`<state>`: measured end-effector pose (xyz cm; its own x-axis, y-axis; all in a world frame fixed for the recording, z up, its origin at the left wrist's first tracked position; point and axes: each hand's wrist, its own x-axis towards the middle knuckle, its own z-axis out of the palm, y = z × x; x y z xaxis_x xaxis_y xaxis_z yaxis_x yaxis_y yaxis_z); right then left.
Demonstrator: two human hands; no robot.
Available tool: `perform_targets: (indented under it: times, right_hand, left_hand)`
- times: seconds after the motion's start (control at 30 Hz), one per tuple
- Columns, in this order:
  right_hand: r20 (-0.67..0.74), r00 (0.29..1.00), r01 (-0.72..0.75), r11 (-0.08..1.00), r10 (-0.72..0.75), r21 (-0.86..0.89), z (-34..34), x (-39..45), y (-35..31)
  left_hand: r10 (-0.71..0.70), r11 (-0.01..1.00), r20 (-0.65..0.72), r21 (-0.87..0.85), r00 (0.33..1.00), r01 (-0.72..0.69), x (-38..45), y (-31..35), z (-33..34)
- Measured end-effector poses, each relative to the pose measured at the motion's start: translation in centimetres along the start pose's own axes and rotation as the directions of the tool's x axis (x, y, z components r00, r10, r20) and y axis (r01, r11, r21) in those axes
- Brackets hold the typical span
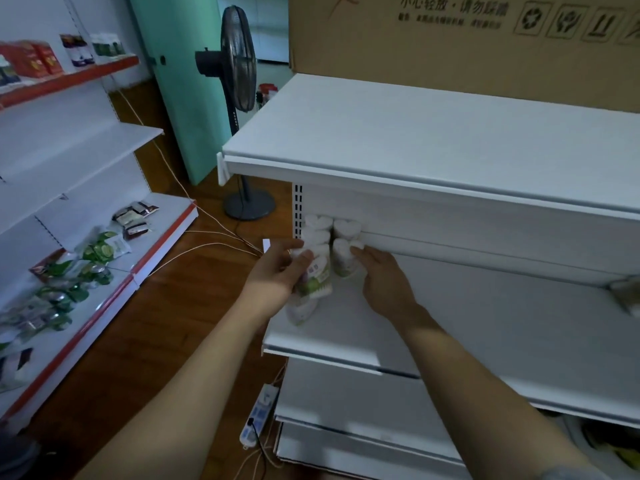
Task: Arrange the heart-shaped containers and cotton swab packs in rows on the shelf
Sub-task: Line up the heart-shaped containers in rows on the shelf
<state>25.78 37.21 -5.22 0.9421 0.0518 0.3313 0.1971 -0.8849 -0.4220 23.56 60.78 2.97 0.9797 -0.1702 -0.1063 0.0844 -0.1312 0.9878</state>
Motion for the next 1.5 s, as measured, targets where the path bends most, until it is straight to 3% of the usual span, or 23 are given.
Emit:
perform_targets:
  times: [0.13, 0.43, 0.53, 0.63, 0.67, 0.73, 0.8, 0.87, 1.03, 1.1, 1.17, 1.23, 1.3, 1.37, 1.43, 1.5]
  right_hand:
    - [0.122, 0.992, -0.012, 0.994, 0.025, -0.107, -0.4, 0.8, 0.1]
    - [0.256, 0.956, -0.075, 0.963, 0.143, -0.257, -0.7, 1.3, -0.7]
    - [0.209, 0.968, -0.110, 0.983, 0.139, -0.145, -1.3, 0.4, -1.6]
    - [-0.058, 0.988, -0.126, 0.966, 0.143, 0.225, -3.1, -0.7, -3.7]
    - [-0.063, 0.978, -0.159, 0.899, 0.201, 0.409, -4.2, -1.2, -4.8]
    - [0.061, 0.974, -0.205, 0.722, 0.220, 0.661, -6.5, -1.9, -6.9]
    - [0.163, 0.981, -0.188, 0.741, 0.106, 0.644, -8.1, -2.4, -8.3]
    - [0.135, 0.989, -0.127, 0.827, 0.063, 0.548, -8.6, -2.6, -8.5]
    - [0.068, 0.987, -0.161, 0.839, 0.147, 0.520, -7.8, -2.7, -6.9]
    - [0.036, 0.985, -0.166, 0.850, 0.171, 0.499, -7.5, -2.7, -5.9]
    - [0.011, 0.981, -0.179, 0.876, 0.194, 0.448, -6.8, -2.8, -5.0]
    - [0.009, 0.980, -0.189, 0.916, 0.198, 0.354, -5.4, -3.0, -4.2]
    - [-0.001, 0.988, -0.152, 0.956, 0.157, 0.249, -3.6, -3.4, -3.8]
    - [0.000, 0.994, -0.108, 0.980, 0.110, 0.168, -1.9, -3.7, -3.8]
    - [0.008, 0.995, -0.100, 0.989, 0.099, 0.108, -0.6, -3.8, -4.2]
    - [0.006, 0.994, -0.112, 0.991, 0.112, 0.067, 0.4, -3.6, -4.5]
  left_hand:
    - [0.003, 1.000, 0.036, 0.020, 0.999, -0.004, 0.6, -0.4, -0.2]
    - [0.037, 0.997, 0.050, 0.062, 0.998, -0.040, 1.4, 0.5, -0.5]
    - [0.061, 0.995, 0.066, 0.073, 0.996, -0.066, 1.6, 0.7, -0.2]
    - [0.092, 0.991, 0.085, 0.091, 0.992, -0.100, 1.8, 1.0, 0.4]
    - [0.103, 0.986, 0.096, 0.121, 0.990, -0.114, 2.0, 1.0, 0.7]
    - [0.121, 0.974, 0.119, 0.175, 0.985, -0.141, 2.1, 1.3, 1.4]
    - [0.137, 0.973, 0.124, 0.166, 0.983, -0.157, 2.1, 1.6, 2.2]
    - [0.163, 0.970, 0.114, 0.161, 0.980, -0.180, 2.1, 1.8, 2.8]
    - [0.150, 0.978, 0.161, 0.119, 0.976, -0.170, 2.4, 1.6, 2.9]
    - [0.166, 0.961, 0.141, 0.201, 0.976, -0.192, 2.5, 1.3, 2.4]
    - [0.234, 0.860, 0.138, 0.432, 0.962, -0.271, 2.4, 1.2, 1.4]
    - [0.255, 0.676, 0.264, 0.639, 0.930, -0.366, 2.3, 0.8, 0.2]
    - [0.181, 0.475, 0.392, 0.768, 0.902, -0.429, 2.2, 0.1, -0.8]
    - [0.088, 0.294, 0.434, 0.849, 0.897, -0.440, 2.4, -1.1, -1.3]
    - [0.048, 0.213, 0.450, 0.868, 0.892, -0.449, 2.3, -1.9, -1.3]
    - [0.051, 0.195, 0.469, 0.861, 0.882, -0.469, 2.4, -2.4, -1.3]
